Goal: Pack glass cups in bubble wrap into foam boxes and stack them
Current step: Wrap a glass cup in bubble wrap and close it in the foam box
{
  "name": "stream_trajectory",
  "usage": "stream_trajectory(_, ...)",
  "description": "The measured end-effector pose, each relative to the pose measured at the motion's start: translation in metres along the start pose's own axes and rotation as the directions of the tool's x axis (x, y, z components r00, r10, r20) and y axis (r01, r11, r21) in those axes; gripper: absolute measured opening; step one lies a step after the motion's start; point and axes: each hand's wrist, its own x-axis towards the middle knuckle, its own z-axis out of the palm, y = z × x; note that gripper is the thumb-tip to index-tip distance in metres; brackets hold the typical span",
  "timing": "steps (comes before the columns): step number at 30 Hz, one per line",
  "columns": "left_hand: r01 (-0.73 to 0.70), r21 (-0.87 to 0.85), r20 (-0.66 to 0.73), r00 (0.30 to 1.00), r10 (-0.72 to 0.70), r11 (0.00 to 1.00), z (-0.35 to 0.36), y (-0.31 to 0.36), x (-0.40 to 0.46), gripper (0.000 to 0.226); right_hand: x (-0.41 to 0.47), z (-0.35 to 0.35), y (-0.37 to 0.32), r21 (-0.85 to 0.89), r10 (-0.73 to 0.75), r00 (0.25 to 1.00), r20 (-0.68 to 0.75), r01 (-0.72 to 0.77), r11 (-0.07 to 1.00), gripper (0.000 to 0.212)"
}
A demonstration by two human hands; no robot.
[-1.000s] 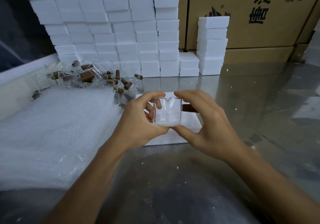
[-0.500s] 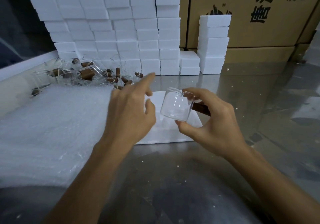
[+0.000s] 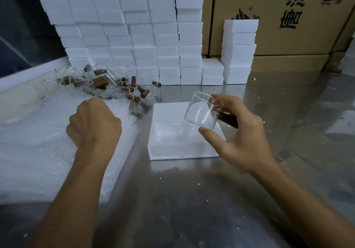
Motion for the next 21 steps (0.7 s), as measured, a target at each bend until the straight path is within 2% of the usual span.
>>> stream_trajectory(4, -0.054, -0.036, -0.081, 0.995, 0.051, 0.998, 0.000, -0.001, -0.002, 0.013, 0.001, 0.000, -0.001, 0.020, 0.021, 0.999, -0.024, -0.021, 1.000, 0.057)
stream_trajectory(7, -0.261, -0.097, -0.220, 0.947, 0.235, 0.961, -0.001, 0.008, -0.006, 0.010, 0.002, 0.000, -0.002, 0.031, 0.055, 0.997, -0.056, -0.053, 0.998, 0.050)
stream_trajectory(10, -0.527, -0.230, -0.325, 0.834, 0.446, 0.818, -0.004, 0.022, -0.019, 0.006, 0.002, -0.001, -0.003, 0.081, 0.148, 0.985, -0.091, -0.141, 0.987, 0.047)
stream_trajectory(12, -0.641, -0.297, -0.357, 0.762, 0.540, 0.708, -0.004, 0.031, -0.031, 0.006, 0.004, -0.003, -0.003, 0.124, 0.221, 0.970, -0.099, -0.208, 0.970, 0.044)
stream_trajectory(14, -0.692, -0.332, -0.349, 0.722, 0.598, 0.641, 0.000, 0.036, -0.039, 0.013, 0.006, -0.004, -0.002, 0.195, 0.288, 0.952, -0.102, -0.265, 0.944, 0.044)
stream_trajectory(16, -0.700, -0.350, -0.299, 0.713, 0.634, 0.622, 0.005, 0.038, -0.045, 0.025, 0.008, -0.004, 0.000, 0.241, 0.354, 0.931, -0.093, -0.323, 0.915, 0.046)
stream_trajectory(19, -0.648, -0.404, -0.163, 0.745, 0.647, 0.645, 0.012, 0.040, -0.054, 0.047, 0.008, -0.005, 0.001, 0.316, 0.424, 0.902, -0.080, -0.381, 0.869, 0.047)
stream_trajectory(21, -0.595, -0.429, -0.076, 0.774, 0.629, 0.680, 0.015, 0.041, -0.058, 0.050, 0.008, -0.006, 0.002, 0.383, 0.460, 0.886, -0.059, -0.406, 0.830, 0.047)
